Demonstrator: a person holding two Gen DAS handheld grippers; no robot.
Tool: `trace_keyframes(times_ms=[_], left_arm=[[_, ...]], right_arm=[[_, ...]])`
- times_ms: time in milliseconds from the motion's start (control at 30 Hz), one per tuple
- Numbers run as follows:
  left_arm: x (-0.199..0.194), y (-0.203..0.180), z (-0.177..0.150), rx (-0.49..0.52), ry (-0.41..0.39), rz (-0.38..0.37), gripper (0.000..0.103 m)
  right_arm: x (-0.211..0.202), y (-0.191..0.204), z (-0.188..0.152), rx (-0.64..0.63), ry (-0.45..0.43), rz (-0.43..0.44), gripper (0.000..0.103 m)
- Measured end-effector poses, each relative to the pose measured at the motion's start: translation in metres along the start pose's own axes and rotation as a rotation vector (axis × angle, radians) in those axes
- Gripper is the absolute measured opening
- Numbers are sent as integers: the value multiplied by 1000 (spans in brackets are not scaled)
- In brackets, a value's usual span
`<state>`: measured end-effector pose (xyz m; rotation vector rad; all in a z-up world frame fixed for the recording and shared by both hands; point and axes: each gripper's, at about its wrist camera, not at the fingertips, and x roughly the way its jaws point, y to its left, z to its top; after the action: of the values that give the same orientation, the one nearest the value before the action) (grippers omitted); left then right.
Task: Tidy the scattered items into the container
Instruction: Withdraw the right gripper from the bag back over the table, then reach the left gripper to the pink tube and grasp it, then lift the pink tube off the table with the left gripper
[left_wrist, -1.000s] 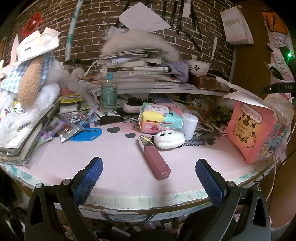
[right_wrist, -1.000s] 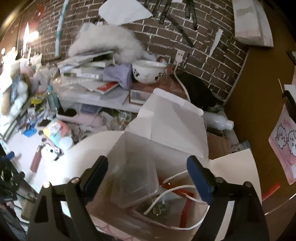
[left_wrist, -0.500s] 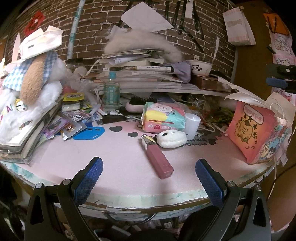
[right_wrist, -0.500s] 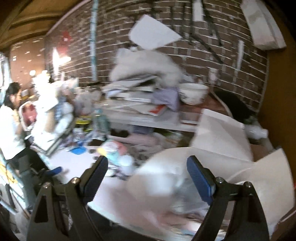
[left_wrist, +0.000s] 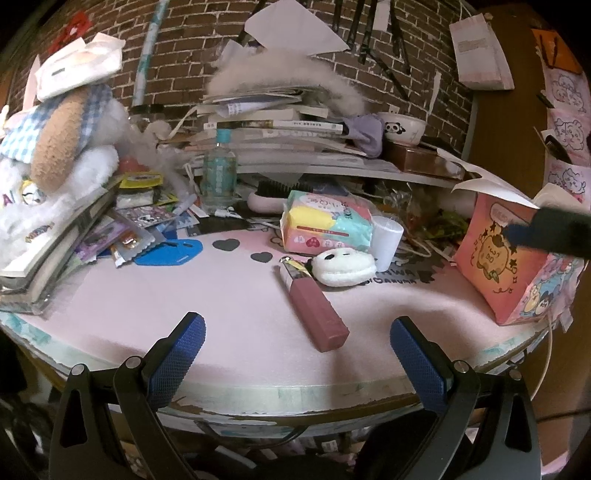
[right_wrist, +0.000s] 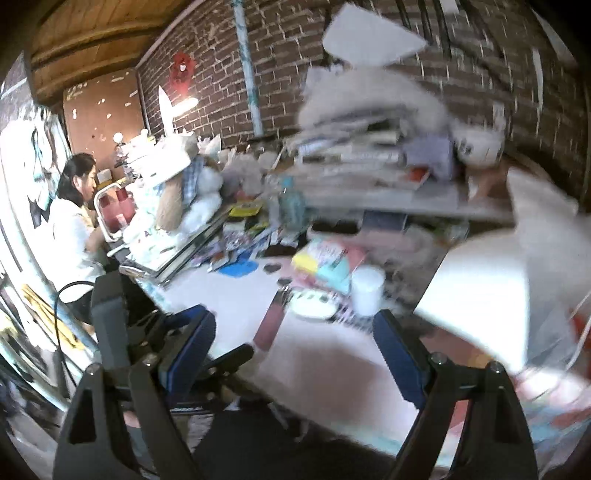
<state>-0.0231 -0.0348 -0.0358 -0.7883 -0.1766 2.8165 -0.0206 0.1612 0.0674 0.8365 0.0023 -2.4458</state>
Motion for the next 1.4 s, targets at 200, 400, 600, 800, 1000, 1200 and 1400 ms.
trace_keyframes(times_ms=[200,400,600,800,1000,1200,1400], left_arm=[[12,-4,-4,7,18,4,100],[23,-10,-4,27,25,24,84],[33,-12,-2,35,42,60,67],[38,-17,0,63,44,112,46],[40,-17,2,63,45,136,24],[41,-14,4,52,52,127,13],[41,-12,5,41,58,110,13]], right_arm=[[23,-17,-25,94,34,3,85],[30,-30,-39,132,53,-14,85],[27,-38,-46,137,39,-9,86],[25,-48,-50,159,27,10,86],[26,-55,-53,180,26,32,86],[27,-60,-55,193,25,44,86],[26,-65,-57,208,22,53,86]])
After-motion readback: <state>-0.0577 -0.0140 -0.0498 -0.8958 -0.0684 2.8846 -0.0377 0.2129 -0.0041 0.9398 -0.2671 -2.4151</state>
